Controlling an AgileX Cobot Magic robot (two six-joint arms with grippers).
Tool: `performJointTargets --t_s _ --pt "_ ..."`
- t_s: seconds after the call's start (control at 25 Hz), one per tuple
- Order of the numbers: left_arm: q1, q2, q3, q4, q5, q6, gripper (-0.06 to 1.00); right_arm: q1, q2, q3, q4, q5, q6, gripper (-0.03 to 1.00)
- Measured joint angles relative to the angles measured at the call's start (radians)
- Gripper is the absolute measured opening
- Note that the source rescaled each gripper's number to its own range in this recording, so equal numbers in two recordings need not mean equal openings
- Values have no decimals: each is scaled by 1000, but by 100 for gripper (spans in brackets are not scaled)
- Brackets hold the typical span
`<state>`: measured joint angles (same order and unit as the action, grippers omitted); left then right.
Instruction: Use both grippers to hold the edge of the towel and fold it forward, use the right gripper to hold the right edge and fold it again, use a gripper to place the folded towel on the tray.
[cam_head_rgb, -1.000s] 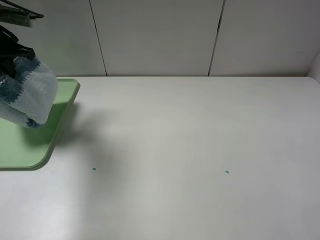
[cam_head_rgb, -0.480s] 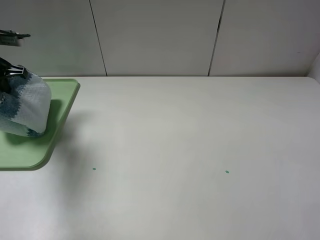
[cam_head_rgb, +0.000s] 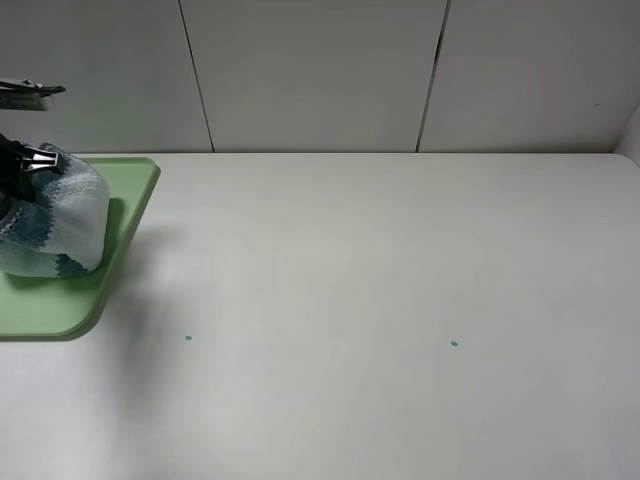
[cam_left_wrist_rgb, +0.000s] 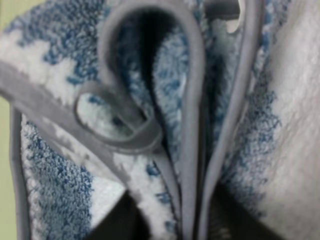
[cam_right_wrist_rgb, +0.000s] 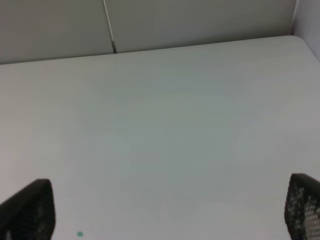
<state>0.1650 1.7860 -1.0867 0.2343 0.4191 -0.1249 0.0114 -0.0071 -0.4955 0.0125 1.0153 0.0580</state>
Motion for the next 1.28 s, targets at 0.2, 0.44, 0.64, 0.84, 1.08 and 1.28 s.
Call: performJointTargets --t_s 0.2,0.44,0.64,0.84,1.08,1.28 --pt "10 0 -2 1 10 0 87 0 0 0 0 0 0 100" --pt "10 -14 -75 2 137 -3 99 0 0 0 0 0 0 100" --pt "10 -72 -99 2 199 -3 100 0 0 0 0 0 0 100" --pt "10 -154 -100 -42 301 3 100 0 0 0 0 0 0 100" --pt "10 -273 -100 -92 441 35 100 0 0 0 0 0 0 100" --pt "10 -421 -100 -93 582 65 100 0 0 0 0 0 0 100"
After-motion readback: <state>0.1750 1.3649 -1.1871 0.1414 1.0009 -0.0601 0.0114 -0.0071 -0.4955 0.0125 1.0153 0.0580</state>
